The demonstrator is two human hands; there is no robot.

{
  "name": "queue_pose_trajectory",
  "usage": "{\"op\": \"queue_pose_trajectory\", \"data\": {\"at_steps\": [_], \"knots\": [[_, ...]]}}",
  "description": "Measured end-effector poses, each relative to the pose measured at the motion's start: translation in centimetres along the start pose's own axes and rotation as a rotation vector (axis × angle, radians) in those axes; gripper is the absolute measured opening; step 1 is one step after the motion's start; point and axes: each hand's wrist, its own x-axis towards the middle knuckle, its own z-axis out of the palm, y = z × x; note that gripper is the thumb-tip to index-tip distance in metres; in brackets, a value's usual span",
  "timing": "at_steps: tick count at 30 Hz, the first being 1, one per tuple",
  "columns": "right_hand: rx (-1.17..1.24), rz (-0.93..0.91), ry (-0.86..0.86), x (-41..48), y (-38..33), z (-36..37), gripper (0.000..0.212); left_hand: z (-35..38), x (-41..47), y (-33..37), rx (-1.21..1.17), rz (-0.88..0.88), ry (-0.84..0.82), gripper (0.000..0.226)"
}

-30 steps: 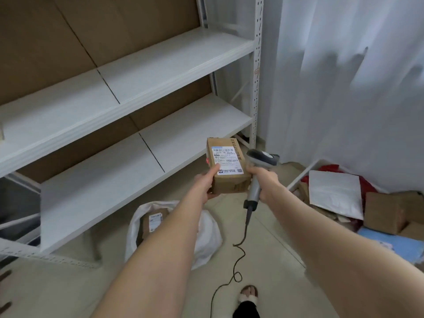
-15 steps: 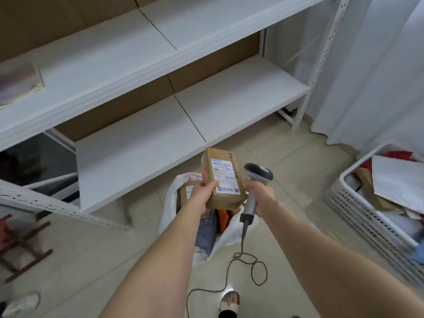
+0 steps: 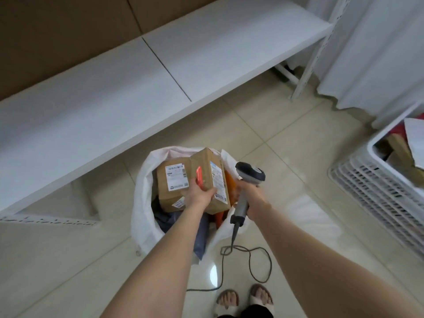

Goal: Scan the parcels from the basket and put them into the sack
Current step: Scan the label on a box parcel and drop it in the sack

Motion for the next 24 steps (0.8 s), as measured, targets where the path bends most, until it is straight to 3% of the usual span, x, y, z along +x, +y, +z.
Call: {"op": "queue_pose_trajectory", "data": {"at_steps": [3,6,9,13,16,19,24], "knots": [[0.010,-0.009,-0.006,3.7,1.4,-0.8,0.010,3.6,3.5,-1.3,0.193,0.035,0.012,0.088],[0.003,0.005,-0.015,6.1,2.6,-1.9,0.012,6.0,5.8,-2.5,0.470,-0.058,-0.073,0.084],[0.042,0.023,-0.017,6.3,2.7,-2.6,0.012,6.3,6.4,-2.3,0.623,-0.077,-0.111,0.056],[0.117,0.033,-0.038,3.4,0.0,-3.3,0.009,4.4,4.3,2.0,0.589,0.023,-0.058,0.031],[0.144,0.019,-0.048,-1.0,-3.6,-3.9,0.014,3.4,0.5,7.6,0.514,0.100,-0.062,0.032],[0.192,-0.027,-0.011,-5.6,-7.5,-5.6,0.005,3.0,-3.9,13.6,0.429,0.190,-0.102,0.043],[0.347,-0.098,0.100,-13.1,-13.8,-10.8,0.007,4.0,-11.9,23.1,0.443,0.324,-0.167,0.044]]}}
